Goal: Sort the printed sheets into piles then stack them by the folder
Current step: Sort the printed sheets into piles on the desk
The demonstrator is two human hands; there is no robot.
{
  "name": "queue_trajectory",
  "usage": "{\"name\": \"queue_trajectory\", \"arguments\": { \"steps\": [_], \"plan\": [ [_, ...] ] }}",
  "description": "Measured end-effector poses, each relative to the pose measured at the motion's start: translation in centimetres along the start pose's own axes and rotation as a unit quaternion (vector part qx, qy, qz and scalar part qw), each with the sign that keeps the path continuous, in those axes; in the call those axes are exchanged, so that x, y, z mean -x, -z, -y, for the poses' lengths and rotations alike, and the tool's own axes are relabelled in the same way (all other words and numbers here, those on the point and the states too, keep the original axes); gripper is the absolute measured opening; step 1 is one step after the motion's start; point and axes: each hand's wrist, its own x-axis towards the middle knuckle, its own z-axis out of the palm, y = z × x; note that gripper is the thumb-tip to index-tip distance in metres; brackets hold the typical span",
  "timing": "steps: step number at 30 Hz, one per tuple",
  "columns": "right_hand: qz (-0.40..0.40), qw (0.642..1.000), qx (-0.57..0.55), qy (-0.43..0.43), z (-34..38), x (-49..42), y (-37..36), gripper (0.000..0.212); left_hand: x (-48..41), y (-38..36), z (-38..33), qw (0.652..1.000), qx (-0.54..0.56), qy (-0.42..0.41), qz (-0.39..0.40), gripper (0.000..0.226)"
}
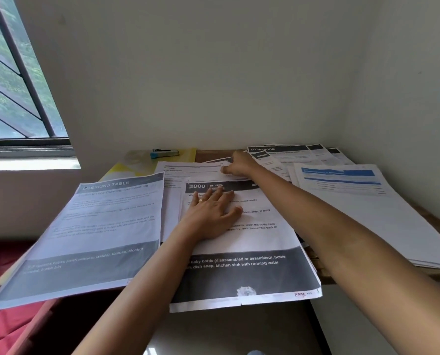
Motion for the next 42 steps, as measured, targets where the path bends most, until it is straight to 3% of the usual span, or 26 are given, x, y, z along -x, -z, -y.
{"name": "queue_trajectory", "arguments": {
  "steps": [7, 12, 18, 24, 29, 37, 39, 42],
  "plan": [
    [-0.036, 0.988, -0.137, -0.069, 0.4, -1.0, -0.4, 0.058, -0.1, 0.1, 0.1, 1.000, 0.011, 0.003, -0.006, 0.065],
    [-0.092, 0.963, -0.249, -0.045, 0.5, -1.0, 0.7, 0.018, 0.2, 0.2, 0.1, 1.000, 0.019, 0.000, -0.020, 0.065],
    [-0.233, 0.894, -0.380, -0.044, 0.3, -1.7, 4.2, 0.013, 0.4, 0.1, 0.3, 0.999, 0.020, -0.003, -0.025, 0.065],
    [-0.371, 0.843, -0.387, -0.039, -0.6, -2.3, 9.8, 0.017, 0.3, -0.1, 0.5, 1.000, 0.019, 0.001, -0.017, 0.064],
    [-0.474, 0.776, -0.414, -0.025, -2.4, -1.7, 14.2, 0.009, 0.3, -0.1, 0.5, 1.000, 0.014, 0.006, 0.002, 0.064],
    [-0.563, 0.676, -0.474, -0.049, -6.7, 0.2, 19.9, 0.007, 0.2, 0.0, 0.6, 1.000, 0.006, 0.007, 0.012, 0.064],
    [-0.541, 0.683, -0.486, -0.068, -7.7, 0.4, 20.2, 0.009, 0.3, 0.1, 0.5, 1.000, 0.013, 0.008, 0.008, 0.064],
    [-0.463, 0.768, -0.434, -0.089, -9.2, 0.1, 18.5, 0.017, 0.4, 0.2, 0.3, 0.999, 0.045, 0.023, -0.017, 0.068]
  ]
}}
